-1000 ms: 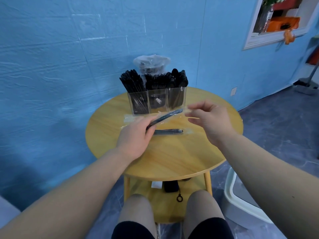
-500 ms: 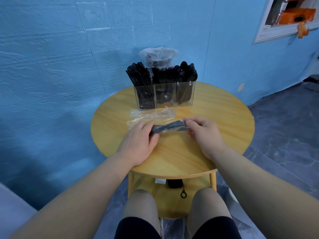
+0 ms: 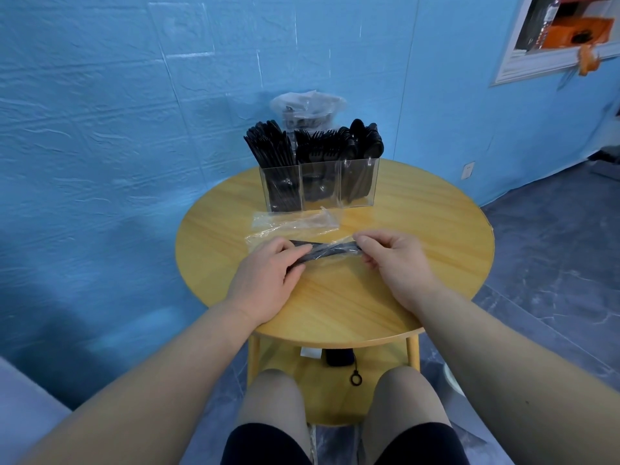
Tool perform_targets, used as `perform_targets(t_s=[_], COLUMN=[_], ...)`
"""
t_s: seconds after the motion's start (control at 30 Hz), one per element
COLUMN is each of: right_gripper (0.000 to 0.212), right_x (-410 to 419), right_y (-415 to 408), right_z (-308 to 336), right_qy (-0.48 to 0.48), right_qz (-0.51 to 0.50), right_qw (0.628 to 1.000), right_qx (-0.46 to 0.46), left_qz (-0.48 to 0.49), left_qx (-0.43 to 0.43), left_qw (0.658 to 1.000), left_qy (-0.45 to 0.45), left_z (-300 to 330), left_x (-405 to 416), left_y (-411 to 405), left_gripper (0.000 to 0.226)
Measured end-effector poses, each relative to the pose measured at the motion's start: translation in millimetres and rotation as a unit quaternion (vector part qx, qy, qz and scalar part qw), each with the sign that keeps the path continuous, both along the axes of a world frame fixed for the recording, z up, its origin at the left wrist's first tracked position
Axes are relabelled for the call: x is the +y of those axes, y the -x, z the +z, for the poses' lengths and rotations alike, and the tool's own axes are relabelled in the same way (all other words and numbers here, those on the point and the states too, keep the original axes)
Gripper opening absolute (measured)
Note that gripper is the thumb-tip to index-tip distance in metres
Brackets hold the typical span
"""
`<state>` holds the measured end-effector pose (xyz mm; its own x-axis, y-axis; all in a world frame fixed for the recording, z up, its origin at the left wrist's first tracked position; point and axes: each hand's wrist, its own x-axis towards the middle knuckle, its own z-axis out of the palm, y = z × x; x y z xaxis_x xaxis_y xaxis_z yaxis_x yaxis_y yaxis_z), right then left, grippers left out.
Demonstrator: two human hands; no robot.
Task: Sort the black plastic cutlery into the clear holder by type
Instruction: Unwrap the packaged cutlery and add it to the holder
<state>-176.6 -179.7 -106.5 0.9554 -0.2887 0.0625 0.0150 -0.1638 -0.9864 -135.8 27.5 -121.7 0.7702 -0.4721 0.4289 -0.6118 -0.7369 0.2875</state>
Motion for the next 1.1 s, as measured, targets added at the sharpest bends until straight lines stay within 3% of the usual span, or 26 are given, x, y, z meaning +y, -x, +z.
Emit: perform_targets(t_s=[0.3,0.43,0.8,1.1], right_gripper=[0.01,0.008,0.006,0.005], right_x=[-7,-9,-7,-12], right_y=[-2,-4,-3,-5], right_z=[-4,-4,1,7], right_qy=[-0.009,-0.172,-0.226,-0.239], right_qz=[-0.003,-0.038,-0.006,-0.013], right_qw=[1.0,0.984,0.974,0.971], right_qx=[0.002,-0.007,-0.018,0.021], left_qz=[0.042,0.1,0.105,0.116], left_qx=[0.081,0.124,0.164,0.129], left_qw=[0.989,0.965,0.949,0.954], left_qy=[0.12,0.208,0.247,0.246], left_z=[7,11,8,6], left_x=[2,4,5,5], left_y=[1,-3,-4,-5], left_gripper=[0.057,0.04,0.027,0.029])
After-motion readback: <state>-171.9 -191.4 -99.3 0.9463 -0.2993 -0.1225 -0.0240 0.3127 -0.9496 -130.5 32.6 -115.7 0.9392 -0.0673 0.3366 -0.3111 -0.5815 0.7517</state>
